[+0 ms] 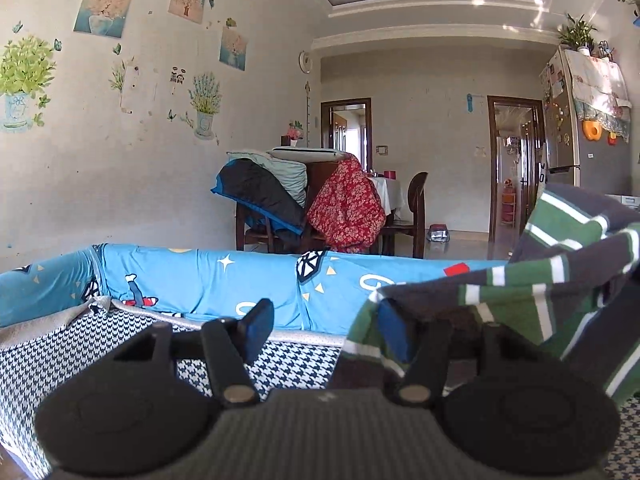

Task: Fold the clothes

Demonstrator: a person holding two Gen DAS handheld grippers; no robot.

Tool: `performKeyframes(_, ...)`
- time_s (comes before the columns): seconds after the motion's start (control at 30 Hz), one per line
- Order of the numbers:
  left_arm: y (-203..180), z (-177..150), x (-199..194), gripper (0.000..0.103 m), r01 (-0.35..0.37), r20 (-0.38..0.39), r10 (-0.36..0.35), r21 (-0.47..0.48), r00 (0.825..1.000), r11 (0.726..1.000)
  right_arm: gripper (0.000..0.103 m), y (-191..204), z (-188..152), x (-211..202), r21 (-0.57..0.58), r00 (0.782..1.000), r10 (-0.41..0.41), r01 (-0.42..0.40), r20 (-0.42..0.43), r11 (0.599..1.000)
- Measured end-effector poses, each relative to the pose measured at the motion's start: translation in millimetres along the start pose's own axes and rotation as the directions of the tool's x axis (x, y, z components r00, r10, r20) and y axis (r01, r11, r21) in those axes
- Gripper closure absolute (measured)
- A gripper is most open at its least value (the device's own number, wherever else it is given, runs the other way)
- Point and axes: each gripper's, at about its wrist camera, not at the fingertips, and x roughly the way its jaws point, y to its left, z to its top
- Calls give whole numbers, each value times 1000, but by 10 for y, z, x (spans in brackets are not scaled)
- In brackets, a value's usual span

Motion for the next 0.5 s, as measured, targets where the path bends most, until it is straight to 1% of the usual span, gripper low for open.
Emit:
performKeyframes(0.03, -10, -10, 18, 44, 1, -5, -1, 4, 1000, 1000, 85, 3, 10, -14, 2, 1000, 7, -7, 5, 1000)
performKeyframes(0.07, -22, -25, 41, 44, 0, -11, 0, 8, 1000, 1000, 85, -11, 5, 1, 7, 1000, -3, 3, -1, 1000)
performKeyframes(0.27, -80, -154, 256, 44, 9, -66, -8, 24, 998, 1000, 85, -129, -58, 156, 39, 993, -105, 108, -58, 993)
performKeyframes(0.3, -95, -174, 279, 42, 16, -71, -14, 28, 997, 999, 85, -139, -62, 172, 40, 992, -112, 115, -62, 993)
performKeyframes(0.4, -140, -224, 316, 33, 60, -86, -57, 29, 995, 998, 85, -161, -70, 211, 38, 990, -122, 125, -69, 991)
performKeyframes(0.5, -224, -277, 296, 32, 117, -98, -112, 42, 989, 992, 85, -222, -56, 263, 48, 989, -124, 128, -83, 991)
